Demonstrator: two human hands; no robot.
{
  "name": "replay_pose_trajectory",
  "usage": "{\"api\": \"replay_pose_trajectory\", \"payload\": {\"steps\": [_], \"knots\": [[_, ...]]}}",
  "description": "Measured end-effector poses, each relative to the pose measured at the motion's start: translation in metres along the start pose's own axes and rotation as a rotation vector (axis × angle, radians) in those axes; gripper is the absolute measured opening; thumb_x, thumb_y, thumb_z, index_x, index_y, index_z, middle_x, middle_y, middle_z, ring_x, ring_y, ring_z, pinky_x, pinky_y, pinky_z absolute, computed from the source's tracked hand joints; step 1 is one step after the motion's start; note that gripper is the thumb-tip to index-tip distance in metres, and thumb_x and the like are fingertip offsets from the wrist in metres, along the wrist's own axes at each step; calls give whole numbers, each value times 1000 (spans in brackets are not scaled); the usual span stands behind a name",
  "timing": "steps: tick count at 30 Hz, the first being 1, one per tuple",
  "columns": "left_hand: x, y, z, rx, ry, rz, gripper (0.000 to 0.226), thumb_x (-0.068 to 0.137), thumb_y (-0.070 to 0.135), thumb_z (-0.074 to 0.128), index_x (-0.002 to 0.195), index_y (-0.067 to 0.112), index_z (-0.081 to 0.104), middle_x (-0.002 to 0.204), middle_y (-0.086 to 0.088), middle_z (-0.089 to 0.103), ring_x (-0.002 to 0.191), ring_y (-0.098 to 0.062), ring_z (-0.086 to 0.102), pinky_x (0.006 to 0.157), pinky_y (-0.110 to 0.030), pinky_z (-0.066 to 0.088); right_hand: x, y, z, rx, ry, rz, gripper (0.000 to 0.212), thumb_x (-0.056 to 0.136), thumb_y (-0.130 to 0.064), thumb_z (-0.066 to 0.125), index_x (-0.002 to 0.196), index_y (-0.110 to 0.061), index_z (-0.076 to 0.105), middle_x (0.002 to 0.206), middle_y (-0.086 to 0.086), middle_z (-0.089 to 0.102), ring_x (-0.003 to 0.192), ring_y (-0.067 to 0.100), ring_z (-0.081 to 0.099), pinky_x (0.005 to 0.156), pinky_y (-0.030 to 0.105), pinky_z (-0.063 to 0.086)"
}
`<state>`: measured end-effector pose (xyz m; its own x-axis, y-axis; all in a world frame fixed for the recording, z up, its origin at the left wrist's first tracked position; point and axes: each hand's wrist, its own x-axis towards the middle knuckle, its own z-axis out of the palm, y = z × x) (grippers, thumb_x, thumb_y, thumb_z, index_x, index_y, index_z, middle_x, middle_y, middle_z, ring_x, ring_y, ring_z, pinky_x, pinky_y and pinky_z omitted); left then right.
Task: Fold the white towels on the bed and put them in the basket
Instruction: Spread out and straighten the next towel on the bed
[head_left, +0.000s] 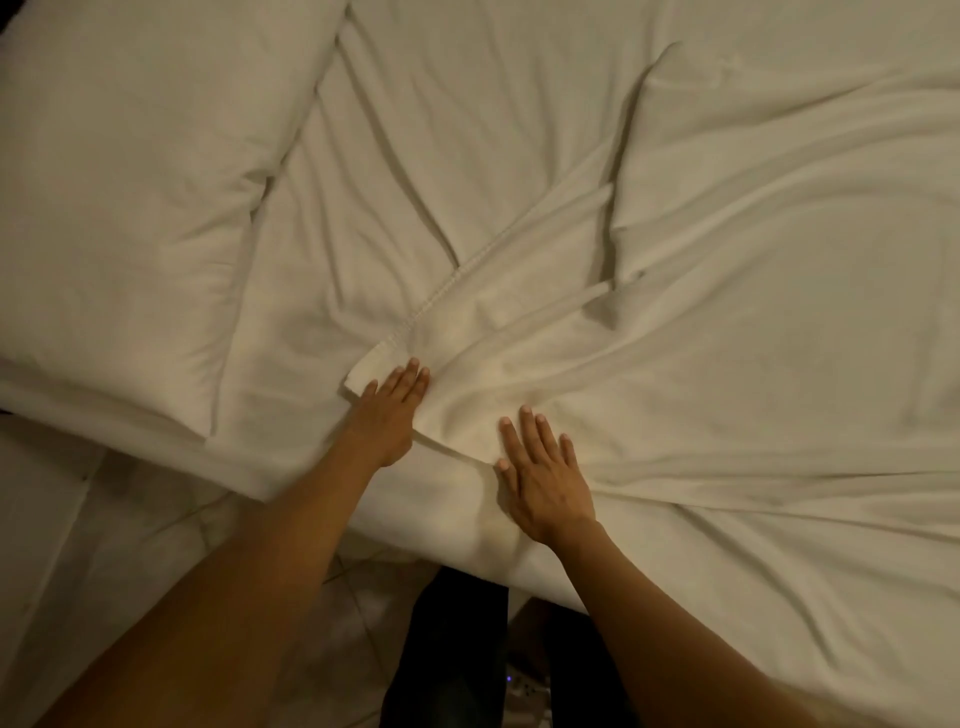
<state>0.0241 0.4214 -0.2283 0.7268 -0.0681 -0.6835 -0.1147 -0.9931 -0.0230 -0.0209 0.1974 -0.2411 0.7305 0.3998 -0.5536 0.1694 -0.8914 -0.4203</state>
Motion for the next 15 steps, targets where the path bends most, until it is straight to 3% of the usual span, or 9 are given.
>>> {"api": "replay_pose_trajectory", "payload": {"steps": [4, 7, 9, 12, 15], "knots": [[2, 9, -30, -219, -26, -77, 66, 96, 3, 36, 152, 10, 2, 160, -8, -7, 148, -21, 4, 120, -37, 14, 2, 9, -36, 25, 37, 39, 59, 98, -47, 4, 150, -22, -7, 158, 4, -16, 145, 20, -14, 117, 38, -6], [6, 16, -55, -313, 67, -136, 61, 96, 3, 34, 151, 7, 9, 160, -10, 1, 147, -21, 9, 119, -30, 11, 8, 28, -73, 12, 109, 40, 78, 83, -61, -13, 150, -21, -4, 159, 4, -12, 146, 19, -12, 117, 38, -4], [18, 22, -74, -327, 137, -134, 57, 99, 7, 32, 151, 4, 8, 160, -11, 2, 147, -20, 8, 118, -28, 12, 19, 46, -101, -39, 167, 33, 79, 82, -57, -15, 151, -21, -2, 159, 5, -10, 146, 20, -11, 117, 38, -3], [46, 35, -103, -318, 245, -120, 55, 102, 18, 30, 150, 3, 8, 160, -12, 3, 147, -22, 9, 119, -32, 14, 43, 76, -145, -136, 241, 36, 61, 97, -46, 3, 151, -19, -1, 159, 6, -8, 146, 21, -9, 118, 39, -1], [83, 53, -128, -289, 321, -64, 57, 102, 25, 30, 150, 3, 9, 159, -14, 4, 147, -24, 9, 120, -37, 16, 74, 103, -186, -203, 307, 47, 59, 98, -43, 8, 151, -18, 4, 160, 7, -4, 147, 23, -6, 118, 41, 2]]}}
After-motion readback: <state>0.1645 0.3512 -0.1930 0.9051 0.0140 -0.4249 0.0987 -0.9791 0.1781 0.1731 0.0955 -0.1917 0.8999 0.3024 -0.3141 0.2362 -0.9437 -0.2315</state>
